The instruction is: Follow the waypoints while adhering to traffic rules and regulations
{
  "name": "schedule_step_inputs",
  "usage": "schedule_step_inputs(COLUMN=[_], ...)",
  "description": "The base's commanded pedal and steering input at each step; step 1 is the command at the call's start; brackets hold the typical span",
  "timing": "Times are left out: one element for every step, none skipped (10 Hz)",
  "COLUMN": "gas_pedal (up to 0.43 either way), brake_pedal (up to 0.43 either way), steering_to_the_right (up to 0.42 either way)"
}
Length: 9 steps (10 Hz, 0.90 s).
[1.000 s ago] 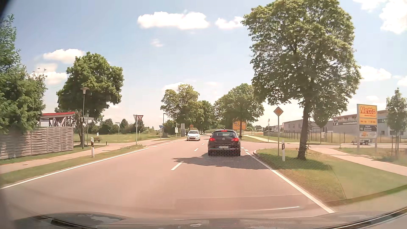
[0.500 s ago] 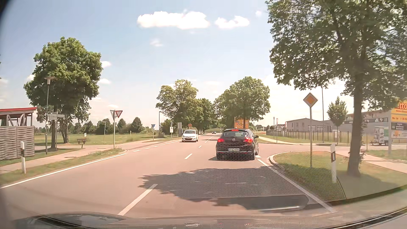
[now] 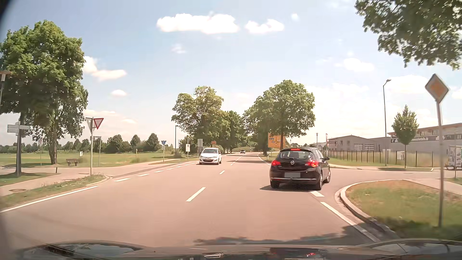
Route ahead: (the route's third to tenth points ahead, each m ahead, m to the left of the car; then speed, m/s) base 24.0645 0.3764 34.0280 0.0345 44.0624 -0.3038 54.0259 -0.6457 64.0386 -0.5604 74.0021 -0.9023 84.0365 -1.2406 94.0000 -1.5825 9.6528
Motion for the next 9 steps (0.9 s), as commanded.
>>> schedule_step_inputs(gas_pedal=[0.118, 0.169, 0.197, 0.228, 0.280, 0.311, 0.350, 0.358, 0.358], brake_pedal=[0.012, 0.012, 0.012, 0.012, 0.012, 0.012, 0.012, 0.012, 0.012], steering_to_the_right=[0.001, 0.001, 0.001, 0.003, 0.006, 0.008, 0.008, 0.008, 0.008])
